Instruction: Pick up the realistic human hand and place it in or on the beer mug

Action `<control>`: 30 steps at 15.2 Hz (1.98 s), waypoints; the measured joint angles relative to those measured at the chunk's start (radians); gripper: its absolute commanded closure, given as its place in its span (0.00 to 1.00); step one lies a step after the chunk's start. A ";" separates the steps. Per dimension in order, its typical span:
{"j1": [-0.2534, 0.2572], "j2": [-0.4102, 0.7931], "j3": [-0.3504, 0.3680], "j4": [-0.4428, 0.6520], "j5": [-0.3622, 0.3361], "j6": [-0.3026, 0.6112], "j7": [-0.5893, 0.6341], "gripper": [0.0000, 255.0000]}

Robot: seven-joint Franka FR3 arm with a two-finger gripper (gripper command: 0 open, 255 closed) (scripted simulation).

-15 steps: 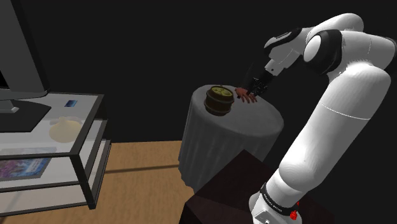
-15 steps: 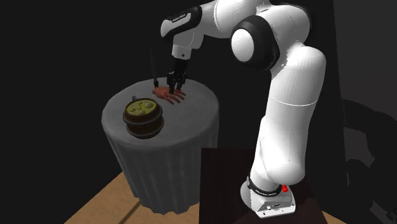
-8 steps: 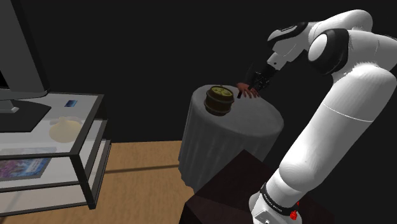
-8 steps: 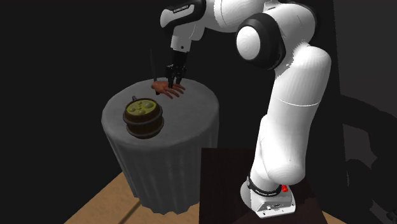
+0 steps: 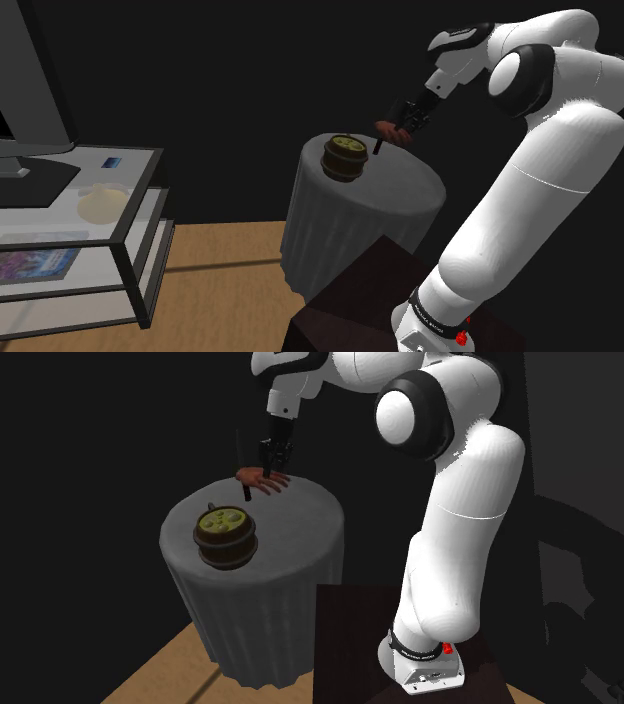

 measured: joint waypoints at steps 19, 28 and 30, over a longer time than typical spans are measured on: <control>0.135 0.072 0.124 0.135 0.069 0.020 0.262 1.00; 0.142 0.079 0.130 0.028 0.083 0.125 0.222 1.00; 0.143 0.082 0.131 0.008 0.088 0.146 0.212 1.00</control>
